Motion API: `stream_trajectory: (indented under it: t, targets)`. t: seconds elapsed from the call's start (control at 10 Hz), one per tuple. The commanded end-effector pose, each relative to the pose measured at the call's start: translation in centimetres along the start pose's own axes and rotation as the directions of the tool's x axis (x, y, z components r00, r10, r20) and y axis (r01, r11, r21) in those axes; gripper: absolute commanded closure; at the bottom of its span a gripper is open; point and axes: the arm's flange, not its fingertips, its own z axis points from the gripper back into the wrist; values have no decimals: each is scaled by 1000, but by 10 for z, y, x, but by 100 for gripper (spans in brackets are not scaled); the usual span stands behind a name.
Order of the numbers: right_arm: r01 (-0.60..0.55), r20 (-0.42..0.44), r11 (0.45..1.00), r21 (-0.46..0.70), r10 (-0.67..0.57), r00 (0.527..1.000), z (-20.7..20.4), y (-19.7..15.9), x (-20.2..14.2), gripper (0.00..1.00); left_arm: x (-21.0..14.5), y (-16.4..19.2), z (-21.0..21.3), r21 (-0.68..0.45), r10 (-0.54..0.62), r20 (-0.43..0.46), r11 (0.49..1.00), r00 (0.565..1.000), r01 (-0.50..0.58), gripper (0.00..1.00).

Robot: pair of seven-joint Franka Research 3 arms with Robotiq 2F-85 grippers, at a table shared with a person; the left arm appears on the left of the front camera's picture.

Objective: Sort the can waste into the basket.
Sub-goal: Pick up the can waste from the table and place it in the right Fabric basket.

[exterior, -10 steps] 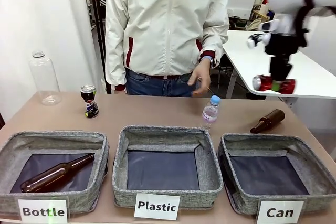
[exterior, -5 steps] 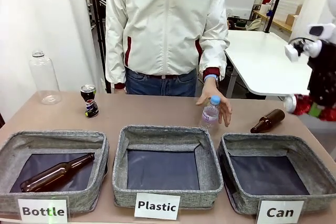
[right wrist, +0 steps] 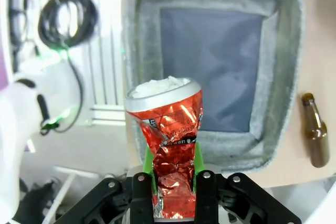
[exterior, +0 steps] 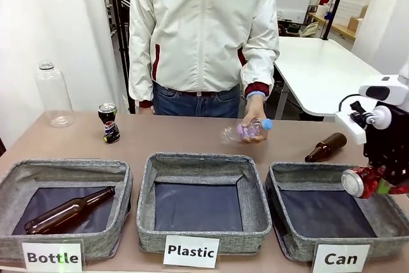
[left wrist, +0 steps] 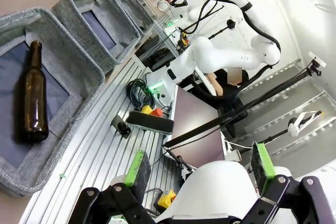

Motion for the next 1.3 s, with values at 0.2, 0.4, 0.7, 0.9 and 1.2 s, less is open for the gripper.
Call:
stream_trajectory:
  t: [0.2,0.4,0.7,0.9,1.2]
  targets:
    - [-40,21,999,-28,41,999,4,-11,-17,100,-2,-2,2,-6,-20,-11,1000,1000,20,0]
    - [-36,23,999,-34,37,999,3,-11,-16,31,-2,-2,2,-6,-20,-11,1000,1000,20,0]
    - [20,14,998,-61,-19,1000,2,-14,-15,0,-2,-2,2,-6,-20,-11,1000,1000,20,0]
    - [35,16,997,-66,-34,999,1,-15,-12,0,-2,-2,2,-6,-20,-11,1000,1000,20,0]
    - [142,108,989,-39,-137,985,0,-19,-12,0,-2,-2,2,-6,-20,-11,1000,1000,20,0]
